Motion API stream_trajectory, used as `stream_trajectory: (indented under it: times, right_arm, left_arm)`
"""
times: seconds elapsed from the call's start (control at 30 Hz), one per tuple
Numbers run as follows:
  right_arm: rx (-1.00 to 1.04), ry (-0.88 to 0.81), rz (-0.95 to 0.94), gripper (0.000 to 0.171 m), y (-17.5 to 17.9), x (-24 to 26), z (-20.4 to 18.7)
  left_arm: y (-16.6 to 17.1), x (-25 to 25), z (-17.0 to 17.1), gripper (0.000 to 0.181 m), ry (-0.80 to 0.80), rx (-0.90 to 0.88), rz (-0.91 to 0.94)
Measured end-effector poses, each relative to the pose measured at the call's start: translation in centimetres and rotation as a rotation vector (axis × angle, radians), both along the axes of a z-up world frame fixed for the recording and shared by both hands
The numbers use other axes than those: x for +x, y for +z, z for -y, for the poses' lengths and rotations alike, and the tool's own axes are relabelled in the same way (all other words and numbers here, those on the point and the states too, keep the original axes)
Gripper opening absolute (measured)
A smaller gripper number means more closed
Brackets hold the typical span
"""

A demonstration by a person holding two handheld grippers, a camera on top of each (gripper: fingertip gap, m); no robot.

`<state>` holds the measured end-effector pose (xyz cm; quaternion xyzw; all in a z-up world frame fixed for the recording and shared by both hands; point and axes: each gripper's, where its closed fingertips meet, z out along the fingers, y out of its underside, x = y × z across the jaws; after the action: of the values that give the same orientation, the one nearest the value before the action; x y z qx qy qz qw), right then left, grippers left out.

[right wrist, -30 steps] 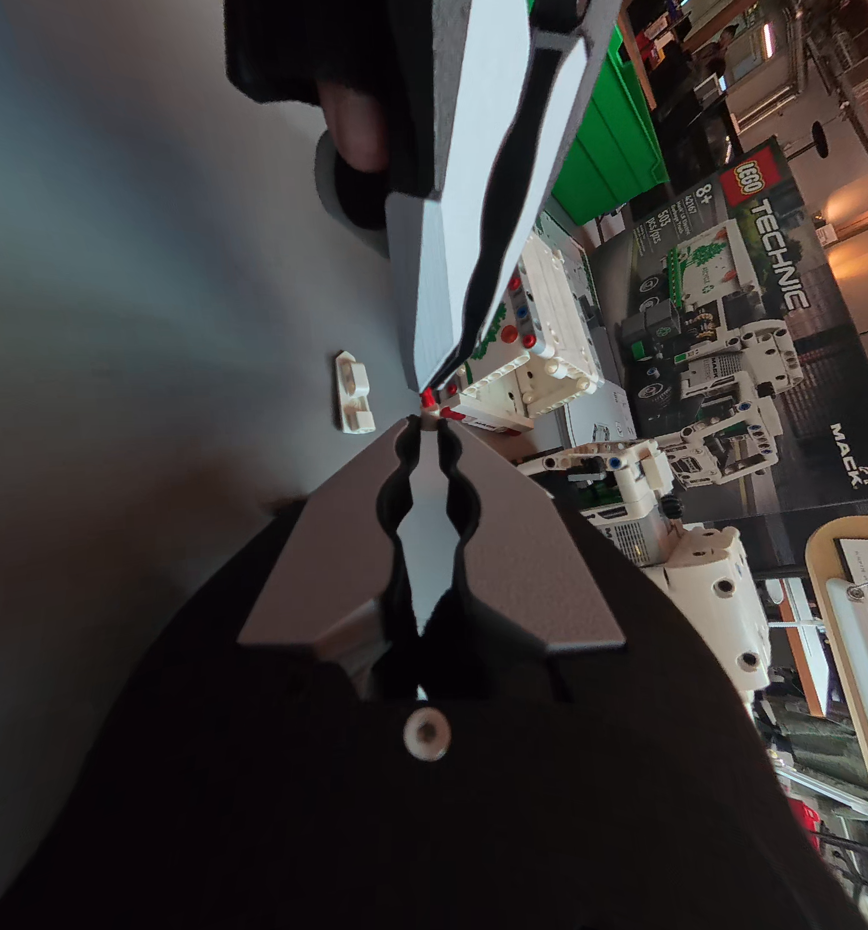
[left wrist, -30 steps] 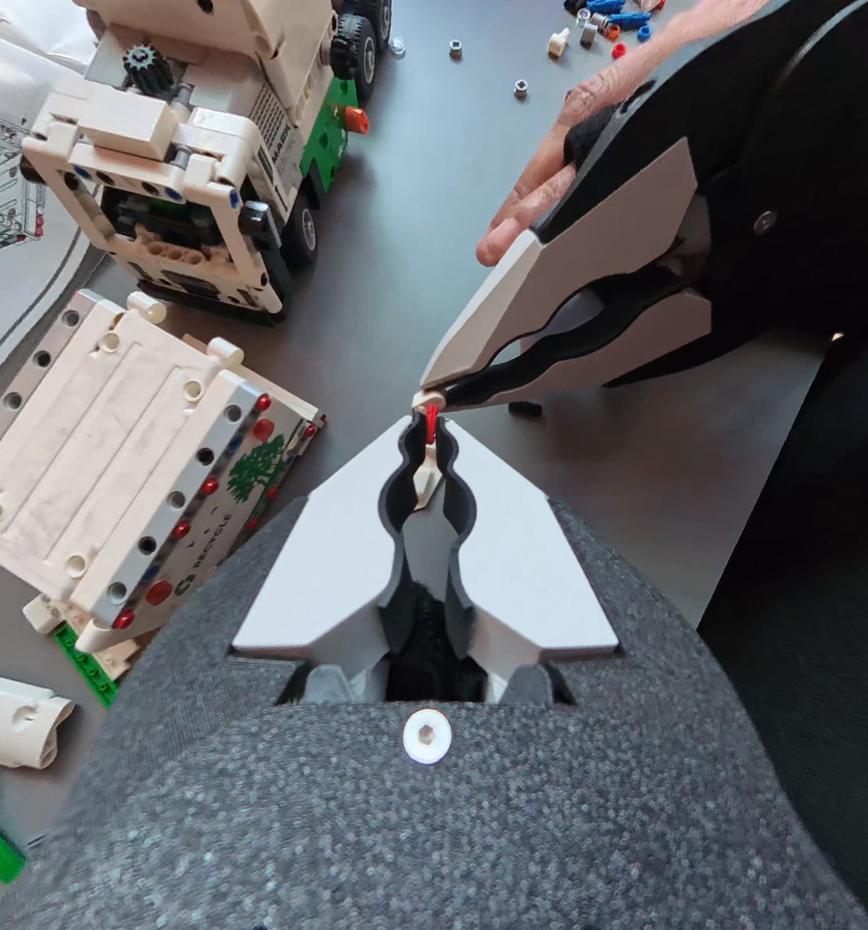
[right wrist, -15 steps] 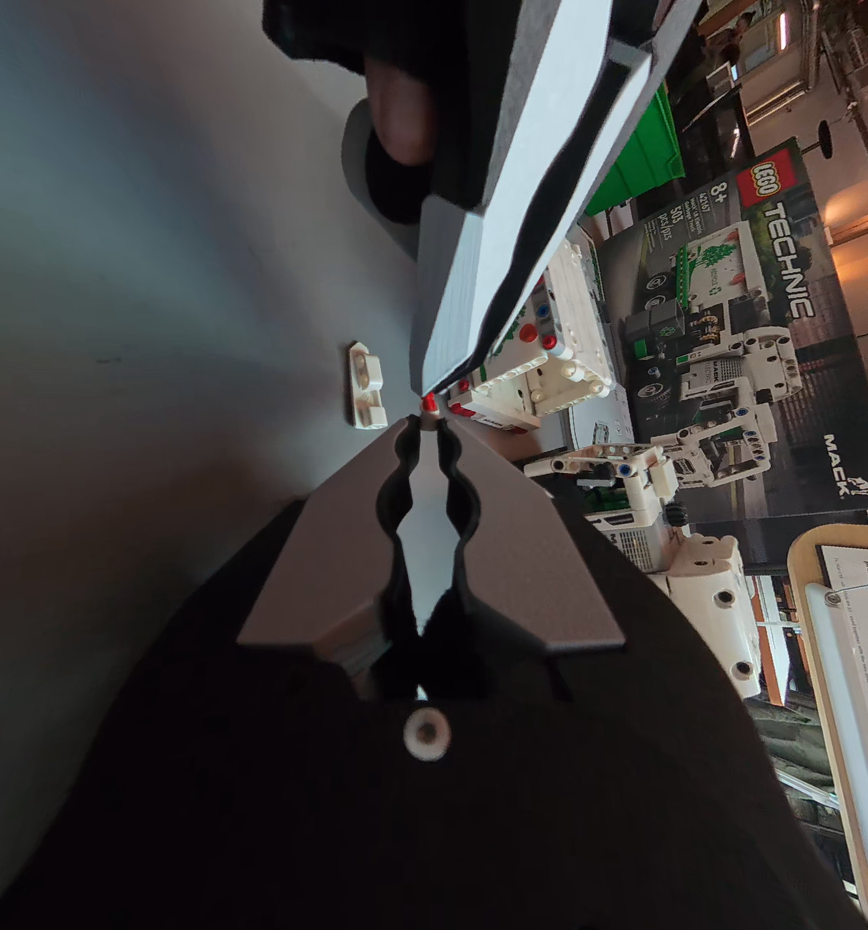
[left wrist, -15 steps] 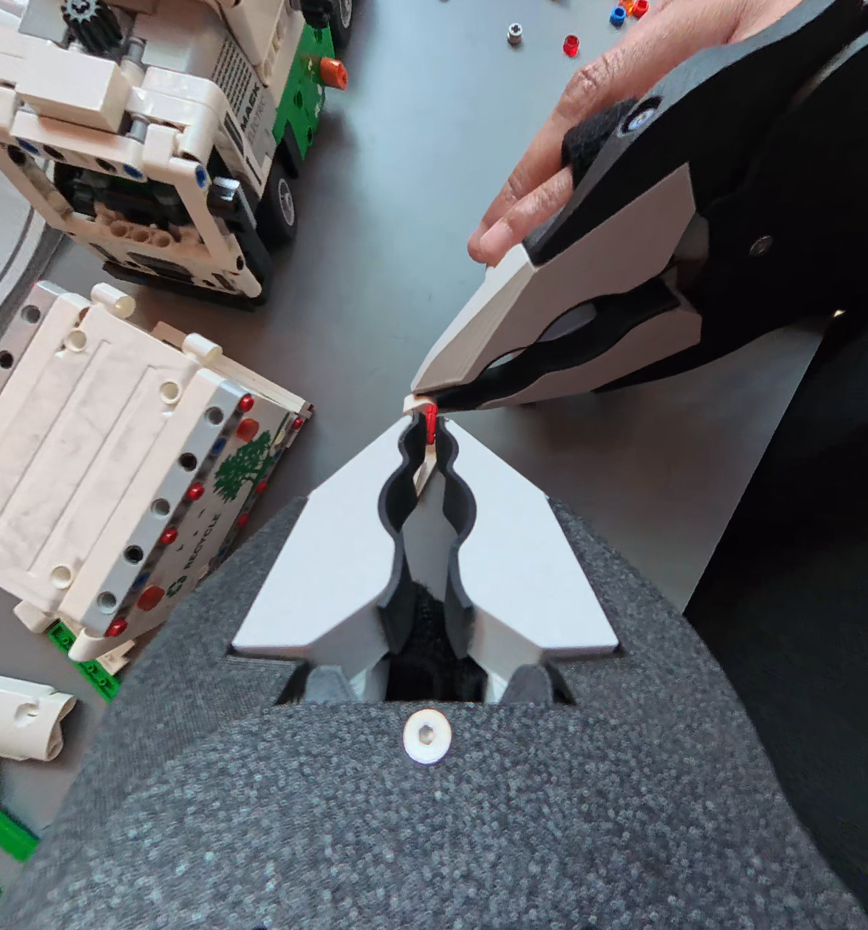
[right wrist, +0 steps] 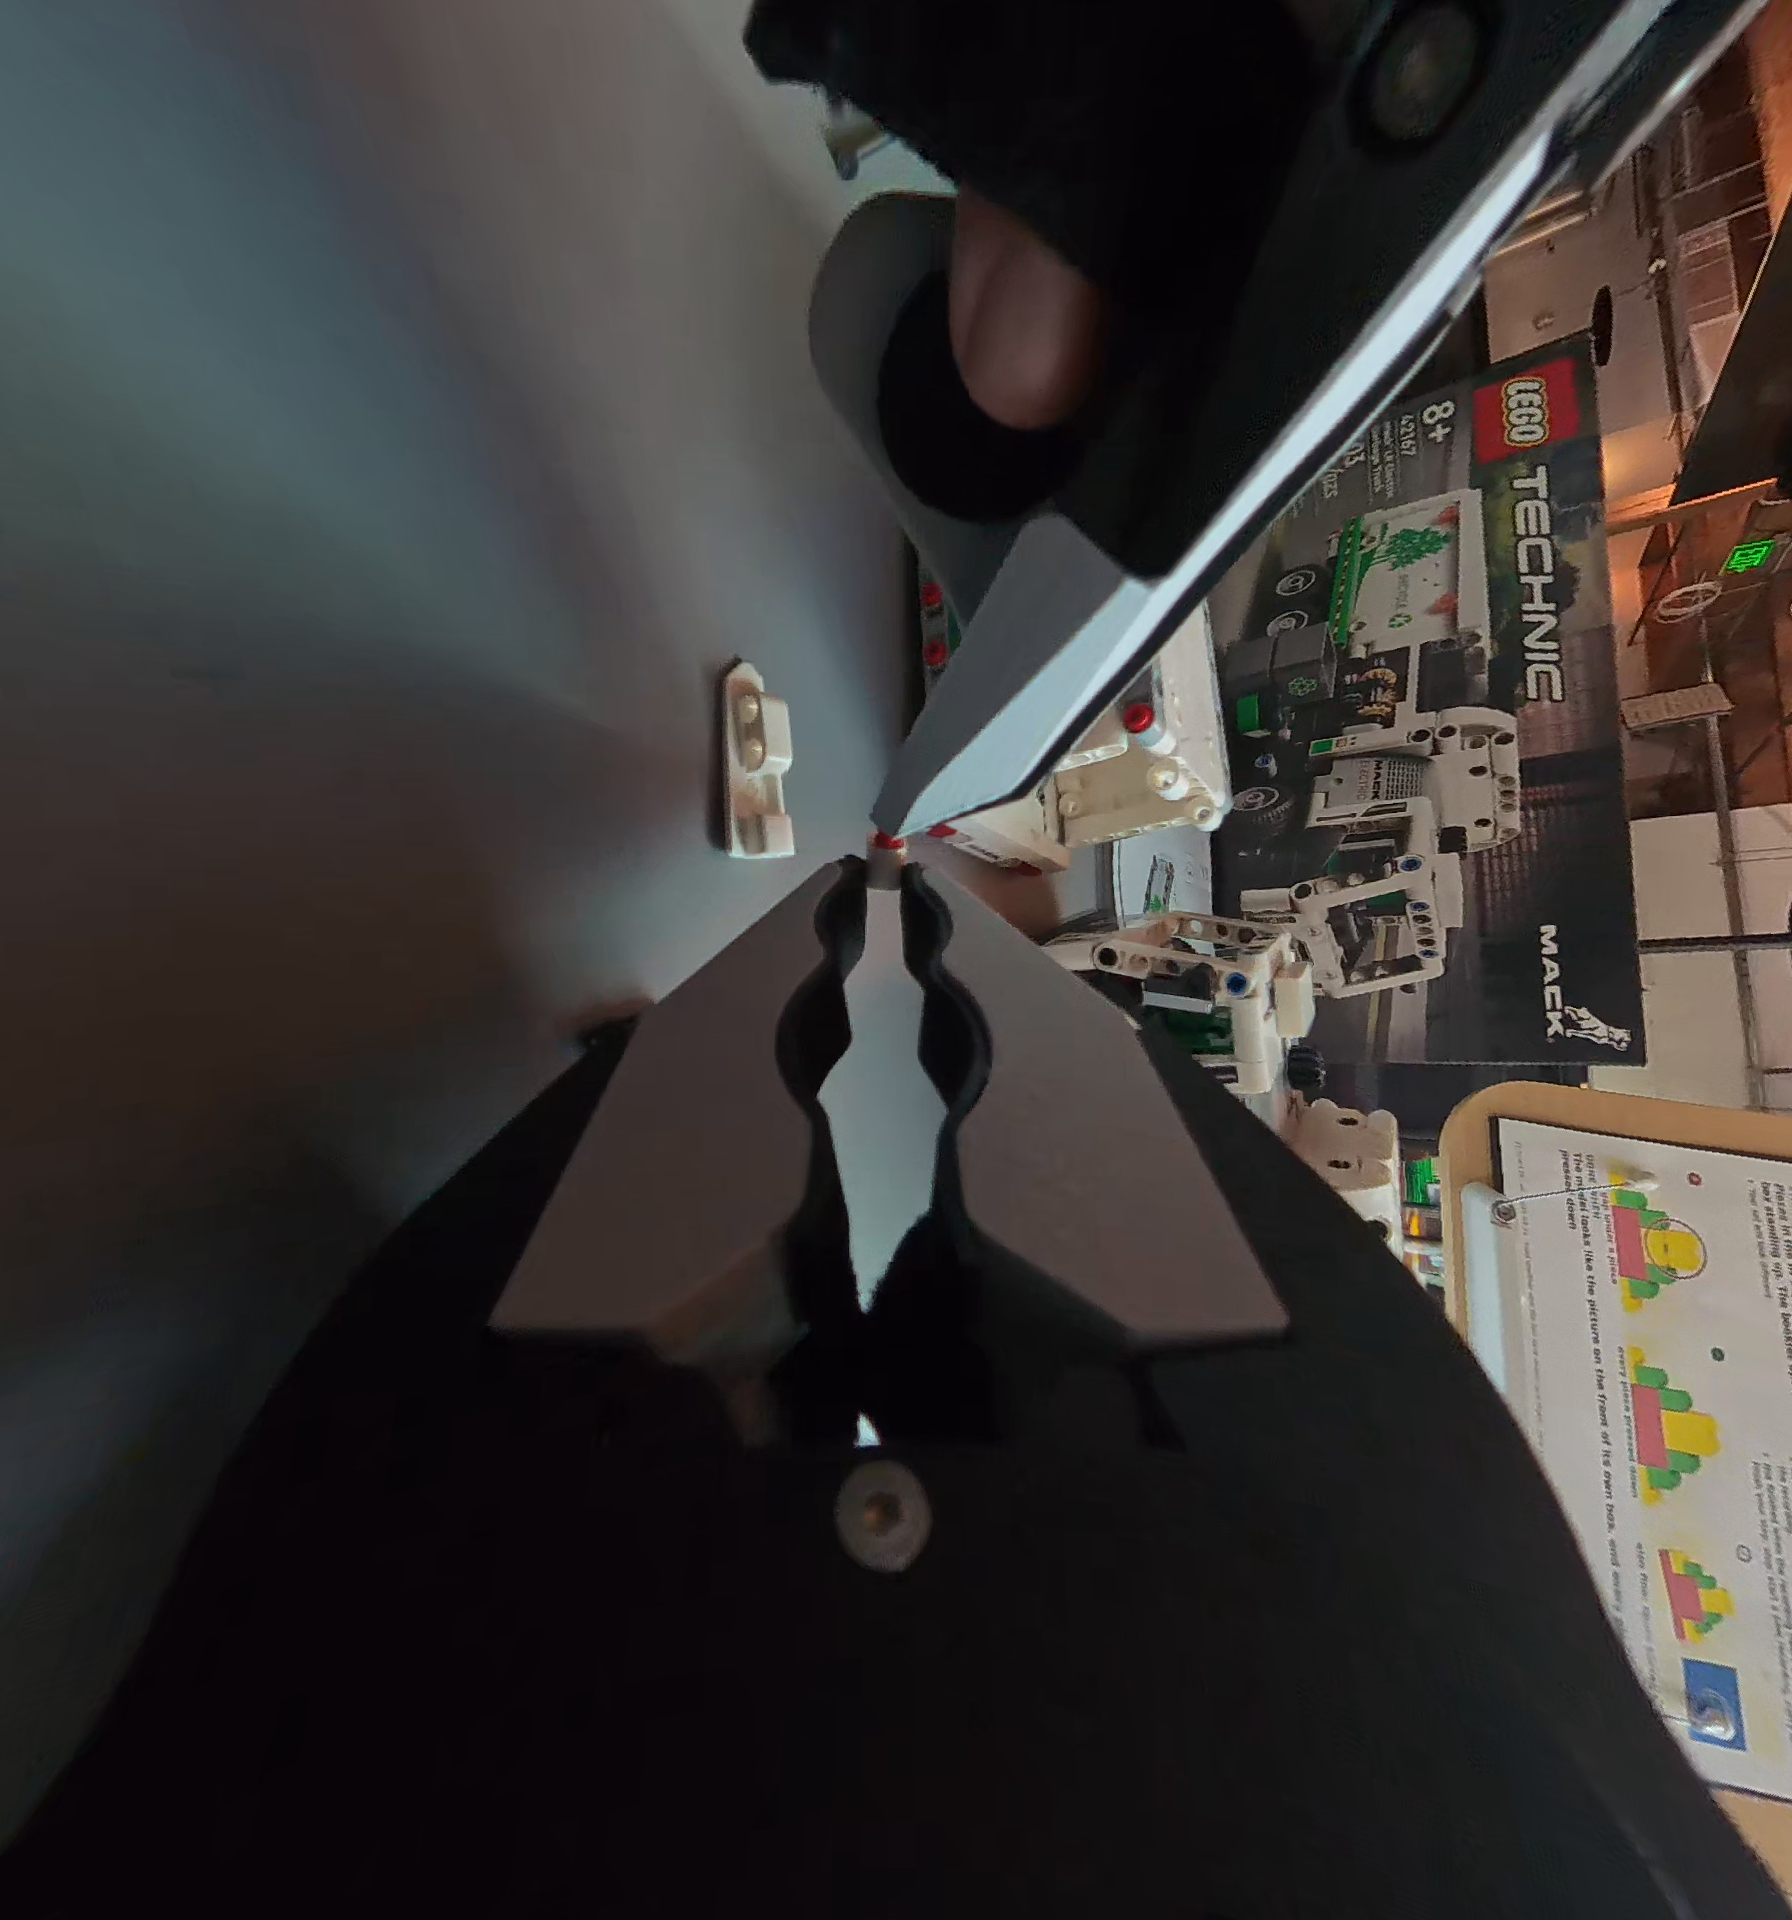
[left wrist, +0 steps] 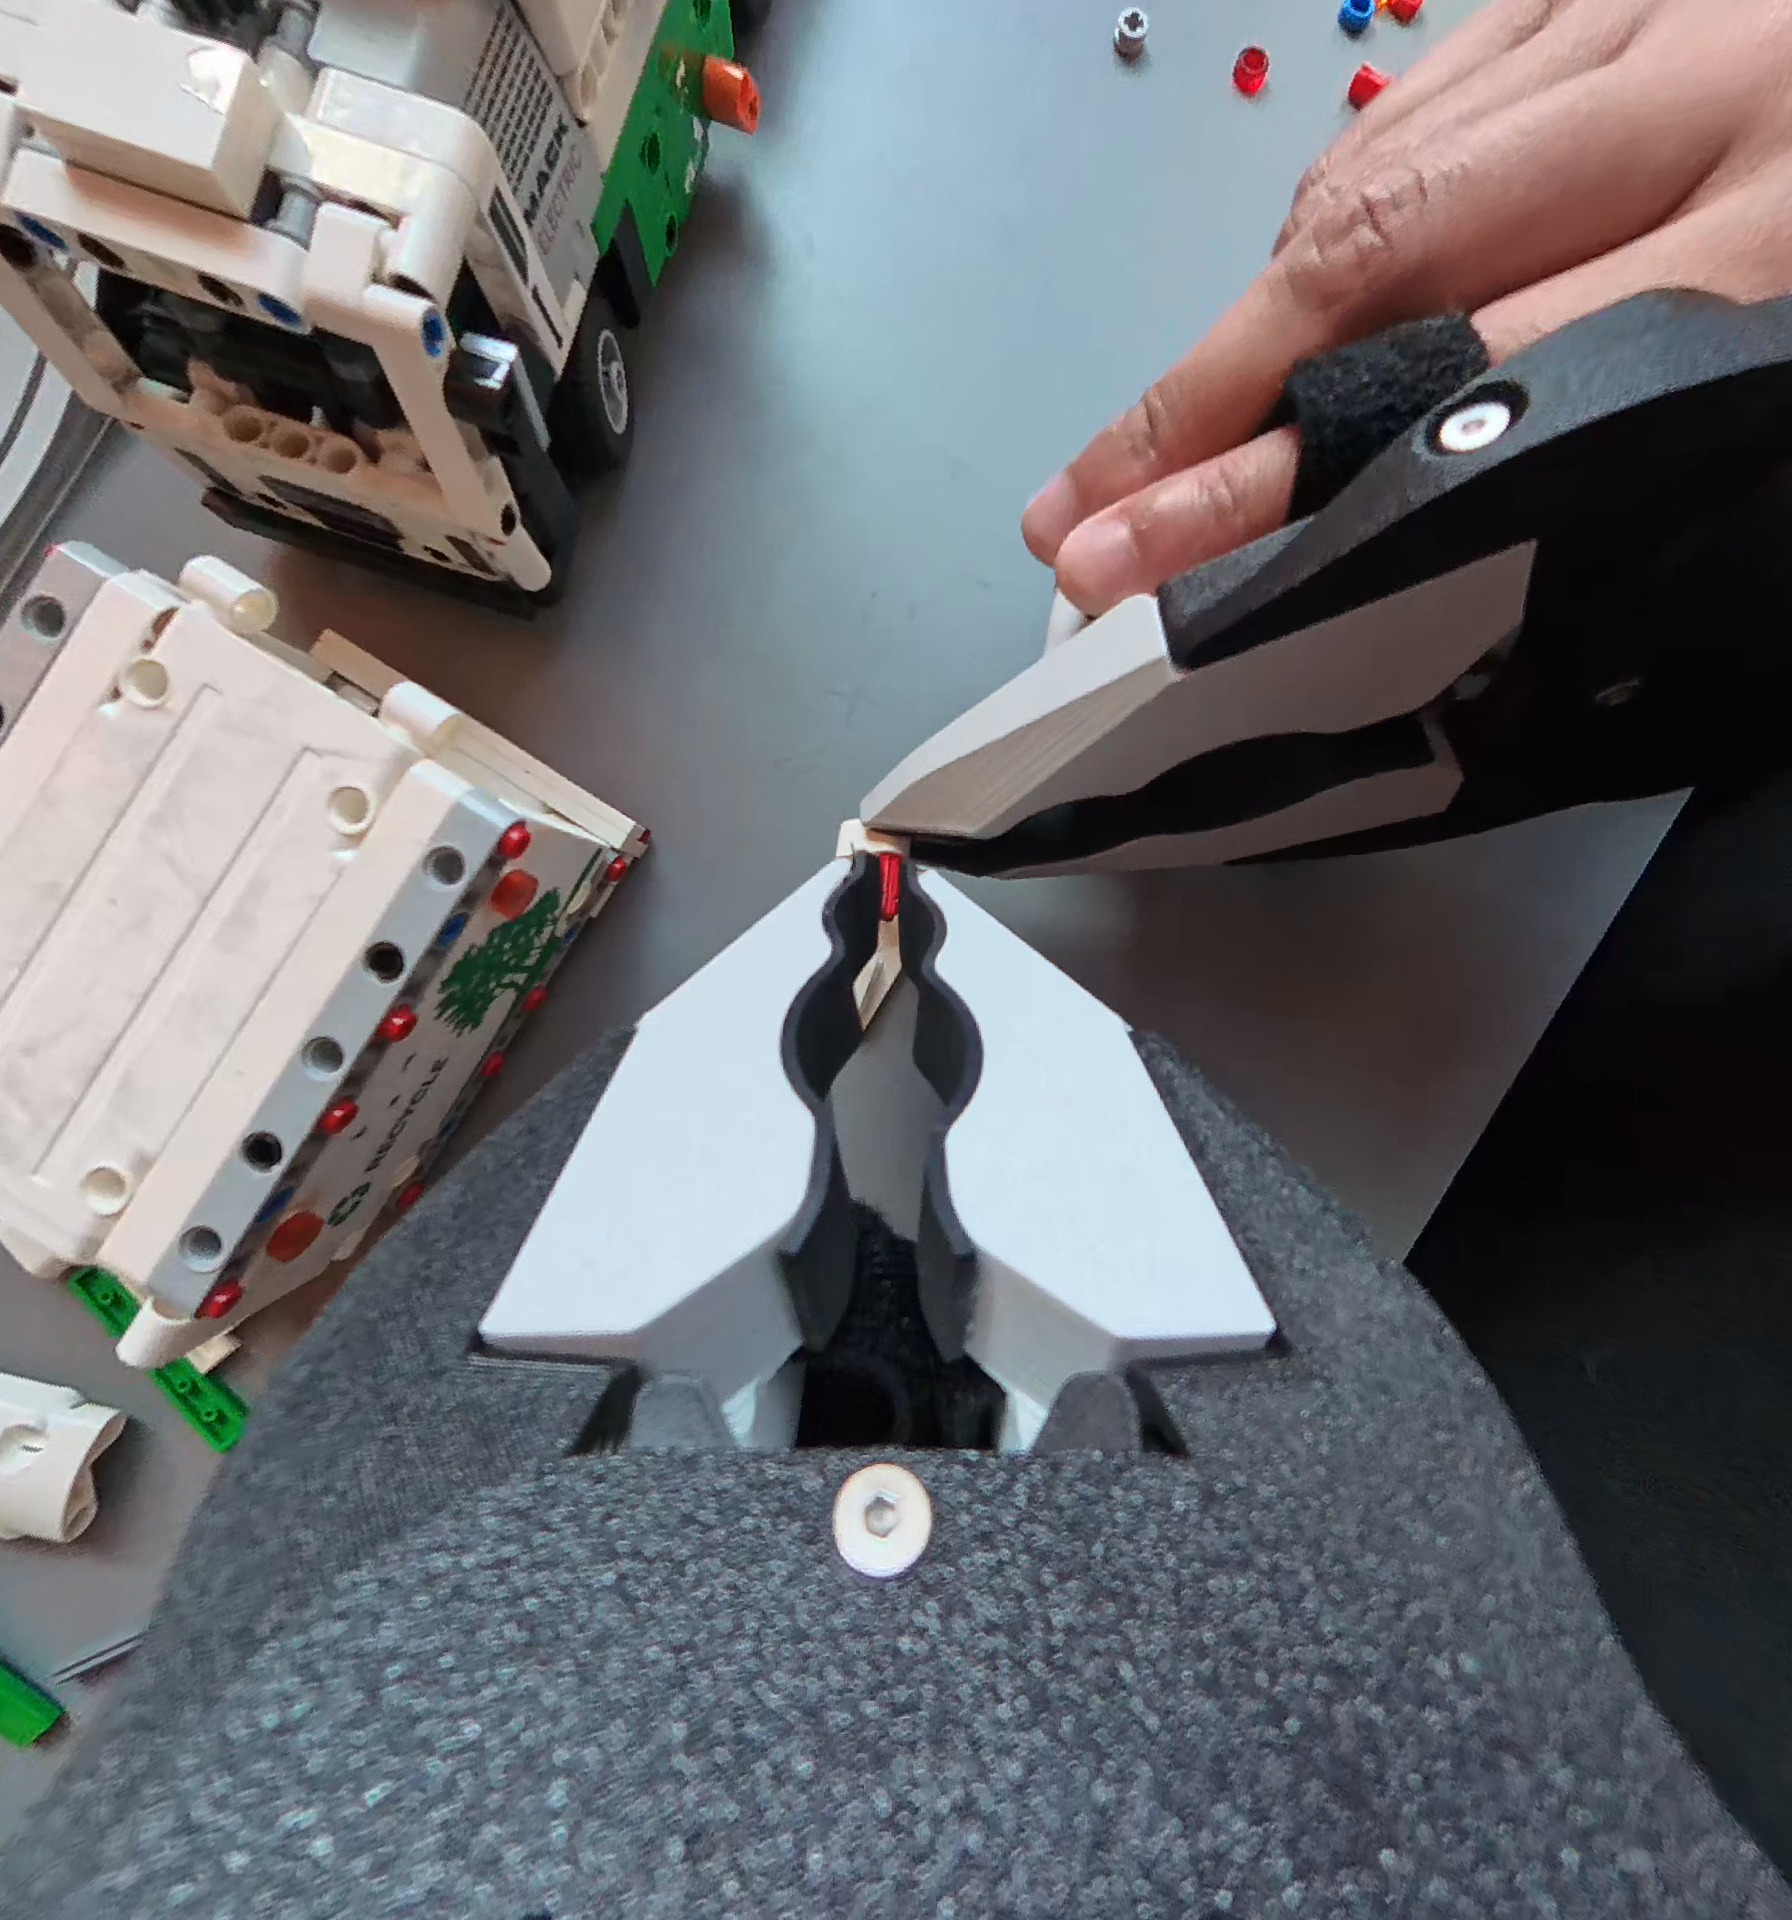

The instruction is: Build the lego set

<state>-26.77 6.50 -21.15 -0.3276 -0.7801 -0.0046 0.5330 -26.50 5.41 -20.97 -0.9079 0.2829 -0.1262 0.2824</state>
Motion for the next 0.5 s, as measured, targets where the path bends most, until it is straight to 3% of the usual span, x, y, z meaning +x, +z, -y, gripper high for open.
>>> stream_trajectory:
  times: [0.17, 0.5]
  right_arm:
    - [0.013, -0.001, 0.001, 0.005, 0.0, 0.2, 0.0]
    - [-0.209, 0.000, -0.117, 0.005, 1.4, 0.1, 0.1]
  left_arm:
    - [0.2, 0.4, -0.1, 0.000, -0.023, 0.015, 0.029]
    - [2.7, 0.6, -0.5, 0.000, -0.017, 0.148, 0.174]
